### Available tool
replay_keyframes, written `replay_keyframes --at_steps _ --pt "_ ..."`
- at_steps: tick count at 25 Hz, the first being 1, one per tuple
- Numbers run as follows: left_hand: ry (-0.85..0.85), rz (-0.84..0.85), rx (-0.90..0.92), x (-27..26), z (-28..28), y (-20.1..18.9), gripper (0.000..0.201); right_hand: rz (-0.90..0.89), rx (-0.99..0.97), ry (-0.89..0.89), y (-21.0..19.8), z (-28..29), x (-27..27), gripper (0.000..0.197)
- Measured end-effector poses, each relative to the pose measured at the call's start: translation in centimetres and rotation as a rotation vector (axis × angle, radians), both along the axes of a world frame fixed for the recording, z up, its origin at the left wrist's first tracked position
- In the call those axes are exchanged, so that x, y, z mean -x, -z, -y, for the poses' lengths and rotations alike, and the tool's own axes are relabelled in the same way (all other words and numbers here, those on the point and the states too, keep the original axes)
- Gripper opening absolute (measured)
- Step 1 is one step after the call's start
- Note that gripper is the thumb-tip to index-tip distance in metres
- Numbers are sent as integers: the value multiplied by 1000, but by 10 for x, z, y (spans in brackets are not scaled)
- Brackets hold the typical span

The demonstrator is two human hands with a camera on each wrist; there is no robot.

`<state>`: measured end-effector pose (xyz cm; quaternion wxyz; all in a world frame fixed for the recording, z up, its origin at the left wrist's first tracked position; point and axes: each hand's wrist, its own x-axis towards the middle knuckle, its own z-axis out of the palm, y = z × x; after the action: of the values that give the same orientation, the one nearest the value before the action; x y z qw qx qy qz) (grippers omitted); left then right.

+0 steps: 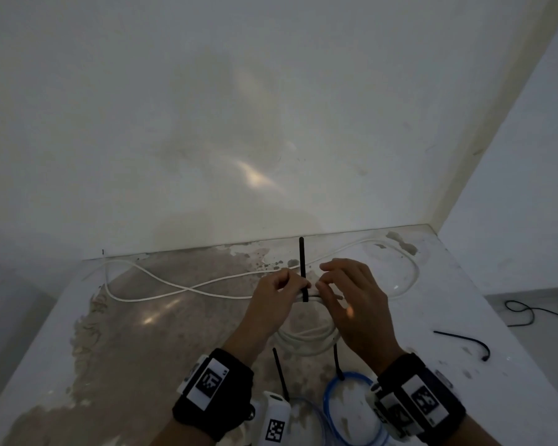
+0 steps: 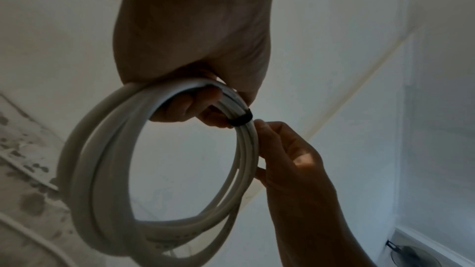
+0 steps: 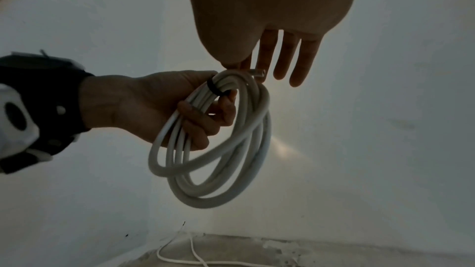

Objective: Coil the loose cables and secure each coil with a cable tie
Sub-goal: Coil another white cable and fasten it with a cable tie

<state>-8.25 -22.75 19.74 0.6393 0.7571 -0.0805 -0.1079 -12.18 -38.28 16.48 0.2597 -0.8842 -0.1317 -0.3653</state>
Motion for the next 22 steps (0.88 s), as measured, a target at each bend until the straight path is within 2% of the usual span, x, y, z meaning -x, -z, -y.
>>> replay_keyframes --at_steps 4,9,13,16,19,22 --pt "-1 -47 33 -3 -17 -3 24 98 133 -7 0 -13 -3 32" --pt "-31 -75 31 -9 -55 1 27 125 179 -49 -2 -48 -7 18" --pt "-78 -235 204 -19 -87 8 35 78 177 -113 3 -82 -8 21" --pt "-58 -296 264 -20 -99 14 42 -31 184 -125 6 -96 -5 21" --pt "32 -223 197 -19 -103 23 38 -113 82 -133 -6 -96 -4 24" --pt "175 -63 126 -16 -100 22 31 -23 241 -24 -17 -89 -8 25"
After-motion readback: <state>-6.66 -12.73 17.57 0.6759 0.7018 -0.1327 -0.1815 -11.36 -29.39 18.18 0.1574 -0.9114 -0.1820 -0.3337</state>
